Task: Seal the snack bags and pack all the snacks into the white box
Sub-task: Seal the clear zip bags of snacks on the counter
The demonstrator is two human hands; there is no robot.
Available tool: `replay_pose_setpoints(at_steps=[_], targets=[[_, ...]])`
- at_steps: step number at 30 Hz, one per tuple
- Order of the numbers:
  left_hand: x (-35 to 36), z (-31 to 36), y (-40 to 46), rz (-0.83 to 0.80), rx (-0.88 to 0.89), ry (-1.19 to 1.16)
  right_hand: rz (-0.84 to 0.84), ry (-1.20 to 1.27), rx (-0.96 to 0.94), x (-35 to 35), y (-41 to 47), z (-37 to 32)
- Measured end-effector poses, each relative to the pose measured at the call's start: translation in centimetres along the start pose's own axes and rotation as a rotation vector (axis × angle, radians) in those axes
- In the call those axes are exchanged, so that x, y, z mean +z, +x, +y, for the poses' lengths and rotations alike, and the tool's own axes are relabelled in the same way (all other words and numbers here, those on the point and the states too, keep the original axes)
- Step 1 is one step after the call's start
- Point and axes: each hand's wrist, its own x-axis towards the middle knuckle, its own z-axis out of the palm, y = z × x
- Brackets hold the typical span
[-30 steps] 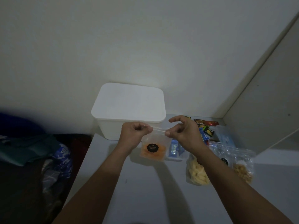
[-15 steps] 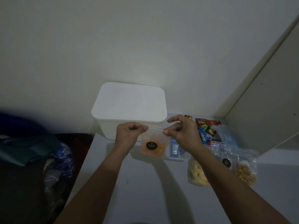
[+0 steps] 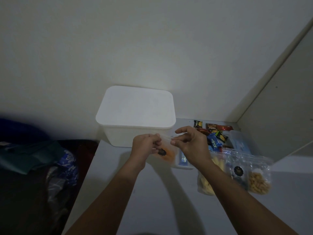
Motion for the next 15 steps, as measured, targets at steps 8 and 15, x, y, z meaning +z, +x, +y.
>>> replay_pose_setpoints(at_steps=[8,15], targets=[[0.0,-0.24,0.34,0.007,-0.051,-0.038,0.003,-0.038,-0.07,0.36,-0.23,0.47],[-0.11,-0.49,0.57,-0.004,-0.048,-0.04,-0.032,-0.017,-0.05,0.53,-0.24,0.72]])
